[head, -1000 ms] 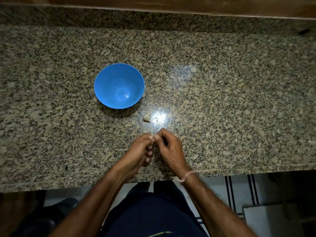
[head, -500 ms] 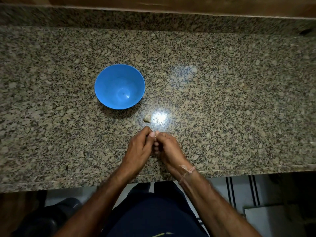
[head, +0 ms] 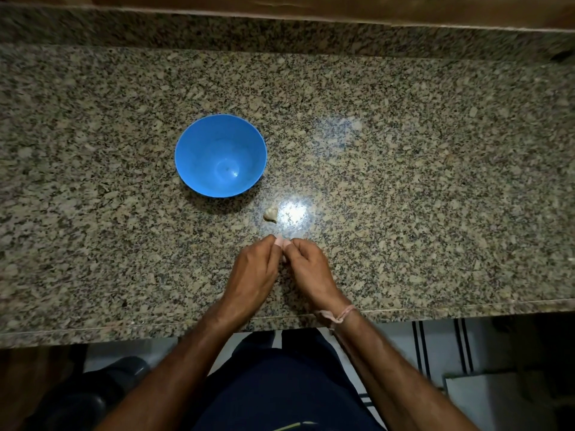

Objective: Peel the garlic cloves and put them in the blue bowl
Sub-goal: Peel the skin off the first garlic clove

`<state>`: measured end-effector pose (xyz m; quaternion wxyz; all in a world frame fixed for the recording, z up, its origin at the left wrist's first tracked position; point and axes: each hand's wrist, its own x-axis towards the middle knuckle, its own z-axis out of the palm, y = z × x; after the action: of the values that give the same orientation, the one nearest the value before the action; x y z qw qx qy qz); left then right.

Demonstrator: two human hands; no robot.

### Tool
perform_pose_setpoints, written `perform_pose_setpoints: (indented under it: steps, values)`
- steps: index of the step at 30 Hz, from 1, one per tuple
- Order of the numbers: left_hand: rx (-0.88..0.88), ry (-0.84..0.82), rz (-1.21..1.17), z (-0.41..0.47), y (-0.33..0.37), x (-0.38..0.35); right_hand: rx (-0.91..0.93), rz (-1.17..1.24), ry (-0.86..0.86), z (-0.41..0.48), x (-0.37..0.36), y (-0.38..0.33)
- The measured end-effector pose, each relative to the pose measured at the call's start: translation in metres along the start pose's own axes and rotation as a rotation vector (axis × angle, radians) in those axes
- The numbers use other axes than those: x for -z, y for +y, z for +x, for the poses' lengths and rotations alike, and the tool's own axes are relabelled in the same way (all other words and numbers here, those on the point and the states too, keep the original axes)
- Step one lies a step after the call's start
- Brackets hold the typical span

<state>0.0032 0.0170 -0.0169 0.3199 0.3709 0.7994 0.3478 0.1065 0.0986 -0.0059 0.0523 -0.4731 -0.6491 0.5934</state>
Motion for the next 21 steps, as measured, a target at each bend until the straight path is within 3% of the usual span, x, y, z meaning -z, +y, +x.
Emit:
perform_pose_setpoints:
  steps: [2, 5, 6, 9, 10, 12, 14, 15, 17, 19, 21]
  values:
    - [0.108, -0.055, -0.111, 0.001, 0.002, 0.001, 0.107, -0.099, 0.041, -0.001, -0.002, 0.002]
    - [0.443, -0.220, -0.542, 0.003, 0.009, 0.004, 0.270, -0.331, 0.121, 0.002, -0.003, 0.009]
    - [0.451, -0.234, -0.560, 0.004, 0.010, 0.005, 0.269, -0.331, 0.118, 0.004, -0.002, 0.010]
    - [0.213, -0.102, -0.241, 0.002, 0.008, 0.004, 0.131, -0.149, 0.054, 0.008, 0.000, 0.010]
    - [0.205, -0.058, -0.204, 0.002, 0.008, 0.004, 0.111, -0.107, 0.046, 0.008, 0.000, 0.009]
    - [0.292, -0.066, -0.353, 0.004, 0.010, 0.004, 0.225, -0.197, 0.090, 0.007, -0.002, 0.011]
    - [0.501, -0.183, -0.638, 0.006, 0.015, 0.005, 0.373, -0.381, 0.150, 0.007, -0.001, 0.013]
    - [0.529, -0.202, -0.656, 0.006, 0.016, 0.005, 0.395, -0.400, 0.154, 0.008, 0.000, 0.012]
    - [0.301, -0.092, -0.346, 0.003, 0.014, 0.002, 0.268, -0.230, 0.092, 0.012, 0.003, 0.007]
    - [0.011, 0.052, 0.027, 0.001, 0.001, -0.003, -0.032, 0.128, -0.036, 0.015, 0.004, 0.002]
    - [-0.081, 0.079, 0.130, -0.001, -0.002, -0.003, -0.169, 0.261, -0.094, 0.013, 0.002, 0.000]
